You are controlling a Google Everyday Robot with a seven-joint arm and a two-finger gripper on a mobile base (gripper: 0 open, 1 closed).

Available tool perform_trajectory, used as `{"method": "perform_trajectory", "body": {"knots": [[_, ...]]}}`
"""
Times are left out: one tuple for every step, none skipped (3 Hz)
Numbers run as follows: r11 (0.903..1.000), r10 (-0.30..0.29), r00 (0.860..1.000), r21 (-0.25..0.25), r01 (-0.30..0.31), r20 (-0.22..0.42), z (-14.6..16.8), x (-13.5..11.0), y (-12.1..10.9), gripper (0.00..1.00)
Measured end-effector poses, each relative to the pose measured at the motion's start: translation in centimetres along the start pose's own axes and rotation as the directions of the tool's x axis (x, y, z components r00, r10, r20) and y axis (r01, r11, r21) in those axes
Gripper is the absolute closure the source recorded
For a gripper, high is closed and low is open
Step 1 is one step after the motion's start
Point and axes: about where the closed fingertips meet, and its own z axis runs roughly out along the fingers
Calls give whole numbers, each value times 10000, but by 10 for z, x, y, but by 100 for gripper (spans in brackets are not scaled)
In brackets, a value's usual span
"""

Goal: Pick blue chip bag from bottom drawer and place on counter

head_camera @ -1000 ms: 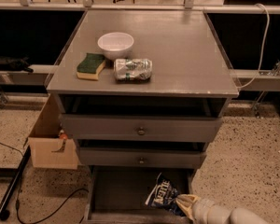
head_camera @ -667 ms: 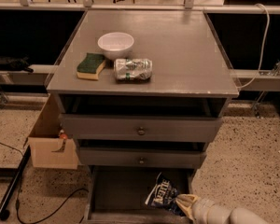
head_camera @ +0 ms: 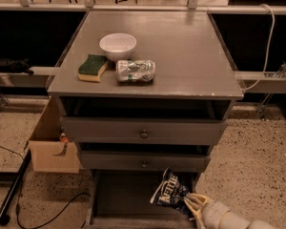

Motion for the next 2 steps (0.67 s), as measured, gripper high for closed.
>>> {"method": "perform_trajectory", "body": {"knots": [[9935, -977, 9947, 616, 956, 325, -35, -54, -4, 100], [9734, -1912, 9792, 1413, 1804, 672, -78, -107, -11, 100]]}}
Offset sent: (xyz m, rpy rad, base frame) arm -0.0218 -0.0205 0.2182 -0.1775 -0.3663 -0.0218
